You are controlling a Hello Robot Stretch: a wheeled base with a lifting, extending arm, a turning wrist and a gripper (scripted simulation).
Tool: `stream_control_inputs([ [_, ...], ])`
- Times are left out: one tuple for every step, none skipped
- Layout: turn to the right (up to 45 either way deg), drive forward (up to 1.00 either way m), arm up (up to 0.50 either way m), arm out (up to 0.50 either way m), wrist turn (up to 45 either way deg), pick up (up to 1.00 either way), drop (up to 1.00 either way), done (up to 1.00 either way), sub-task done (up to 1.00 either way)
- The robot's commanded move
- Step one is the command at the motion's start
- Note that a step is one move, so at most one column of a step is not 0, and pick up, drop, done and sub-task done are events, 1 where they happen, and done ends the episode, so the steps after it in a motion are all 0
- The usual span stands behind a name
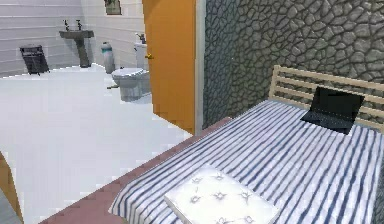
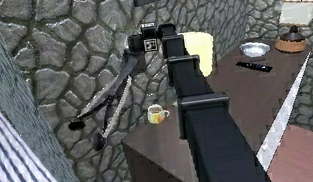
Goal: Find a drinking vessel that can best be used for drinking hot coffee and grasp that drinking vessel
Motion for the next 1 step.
stream_control_inputs([
  [0.0,0.00,0.00,0.00,45.0,0.00,0.00,0.00,0.00],
])
